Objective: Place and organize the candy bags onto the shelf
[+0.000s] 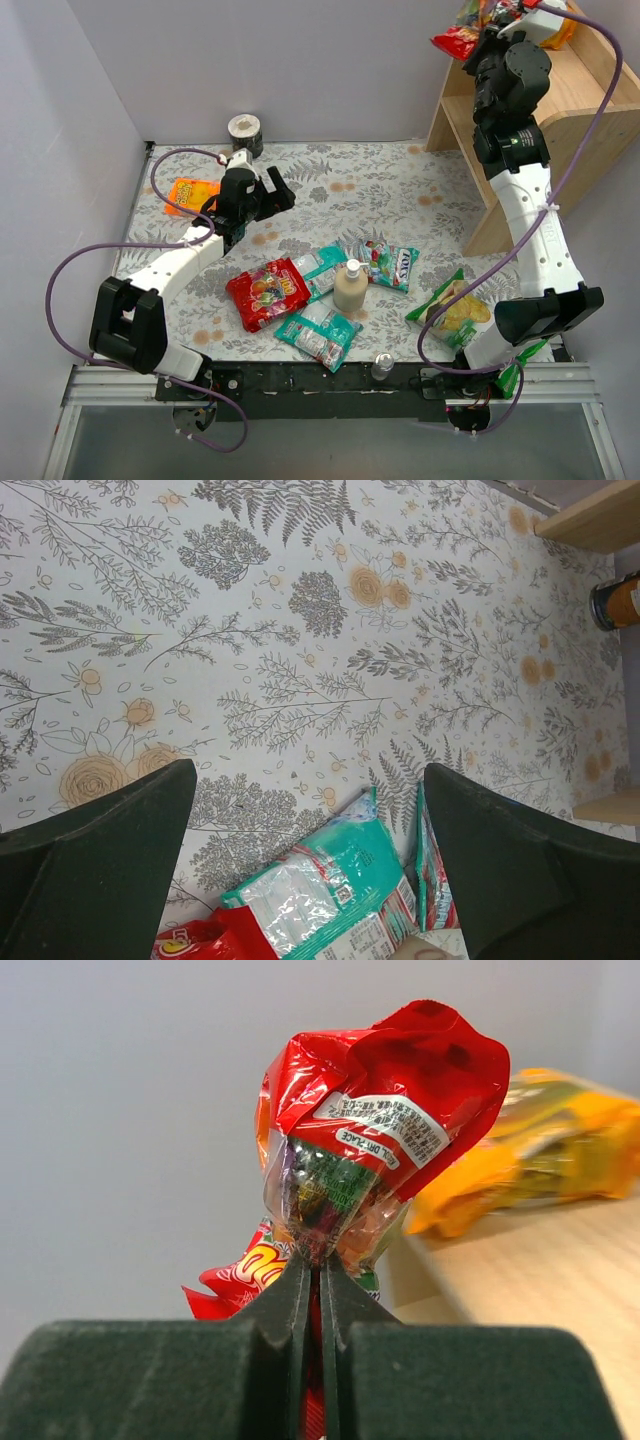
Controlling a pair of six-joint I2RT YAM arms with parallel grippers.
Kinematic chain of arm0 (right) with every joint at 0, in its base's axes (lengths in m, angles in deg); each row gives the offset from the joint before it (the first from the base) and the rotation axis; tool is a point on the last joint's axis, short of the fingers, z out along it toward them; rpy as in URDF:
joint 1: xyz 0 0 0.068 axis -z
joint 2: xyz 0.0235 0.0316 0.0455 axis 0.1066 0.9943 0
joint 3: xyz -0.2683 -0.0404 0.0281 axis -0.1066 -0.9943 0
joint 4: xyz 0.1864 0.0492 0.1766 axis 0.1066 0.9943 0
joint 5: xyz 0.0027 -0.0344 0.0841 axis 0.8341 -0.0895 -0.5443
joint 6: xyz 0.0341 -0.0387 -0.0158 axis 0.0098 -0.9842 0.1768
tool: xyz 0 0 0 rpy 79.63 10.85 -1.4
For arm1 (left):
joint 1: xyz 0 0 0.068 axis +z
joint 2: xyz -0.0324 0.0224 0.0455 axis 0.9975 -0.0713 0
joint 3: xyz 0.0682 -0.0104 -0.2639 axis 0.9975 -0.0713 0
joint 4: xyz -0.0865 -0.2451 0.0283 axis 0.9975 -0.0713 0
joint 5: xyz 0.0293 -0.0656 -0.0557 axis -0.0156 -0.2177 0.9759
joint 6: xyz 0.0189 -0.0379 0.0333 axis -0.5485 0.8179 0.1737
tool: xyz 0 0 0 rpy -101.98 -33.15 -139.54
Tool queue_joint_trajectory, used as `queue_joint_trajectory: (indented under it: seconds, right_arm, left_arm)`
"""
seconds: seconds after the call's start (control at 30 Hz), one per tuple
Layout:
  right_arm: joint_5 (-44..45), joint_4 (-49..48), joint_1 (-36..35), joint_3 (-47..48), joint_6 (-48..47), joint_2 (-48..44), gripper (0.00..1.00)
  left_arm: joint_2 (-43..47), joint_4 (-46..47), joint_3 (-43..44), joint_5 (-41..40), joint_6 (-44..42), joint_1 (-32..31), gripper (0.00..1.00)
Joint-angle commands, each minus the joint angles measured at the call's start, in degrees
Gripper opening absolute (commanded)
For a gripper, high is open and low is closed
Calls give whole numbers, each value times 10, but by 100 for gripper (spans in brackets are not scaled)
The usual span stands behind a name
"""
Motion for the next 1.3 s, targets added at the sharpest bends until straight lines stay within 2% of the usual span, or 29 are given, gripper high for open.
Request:
queue_joint_trajectory:
  seconds: [0.0, 0.17, 0.3, 0.53, 0.63, 0.93, 1.27]
  right_arm:
    - [210, -157, 3, 22, -83, -23, 1]
    - [293, -239, 3, 8, -177, -27, 1]
    - [345, -271, 4, -2, -205, -24, 1]
    - [389, -287, 14, -46, -176, -28, 1]
    - [398, -253, 25, -29, -143, -11, 1]
    - [371, -160, 61, 3, -57, 25, 1]
    - [214, -11, 96, 16, 113, 30, 1]
  left_arm:
    - [-4, 9, 2, 17, -6, -2, 98]
    - [-8, 9, 4, 22, -6, -2, 98]
    - [-17, 9, 10, 29, -6, -2, 98]
    - [-27, 9, 17, 36, -7, -2, 98]
    - [-26, 9, 16, 36, -9, -3, 98]
    - [-21, 5, 17, 28, -20, -2, 98]
    - [-26, 4, 17, 21, -27, -2, 98]
